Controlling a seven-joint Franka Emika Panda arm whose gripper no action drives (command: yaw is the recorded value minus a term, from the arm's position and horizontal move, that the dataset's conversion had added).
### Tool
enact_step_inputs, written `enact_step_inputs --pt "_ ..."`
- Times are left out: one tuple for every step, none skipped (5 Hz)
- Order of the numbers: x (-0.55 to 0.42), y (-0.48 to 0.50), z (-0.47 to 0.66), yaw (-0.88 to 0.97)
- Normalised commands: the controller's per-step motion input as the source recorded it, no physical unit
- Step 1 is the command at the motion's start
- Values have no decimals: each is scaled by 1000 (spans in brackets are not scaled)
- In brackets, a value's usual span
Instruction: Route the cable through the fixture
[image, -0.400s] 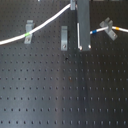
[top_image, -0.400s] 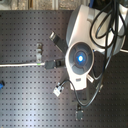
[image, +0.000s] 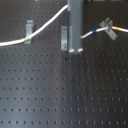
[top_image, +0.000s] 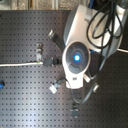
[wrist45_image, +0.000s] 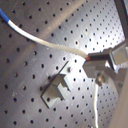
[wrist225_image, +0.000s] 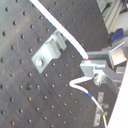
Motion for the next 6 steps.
enact_step_inputs --pt "-161 -5 317 757" --pt "1 -52 480 694" --pt "-74 -317 529 480" --pt "-335 -285 174 294" --pt "-16 6 0 0" --pt "-78 222 33 -274"
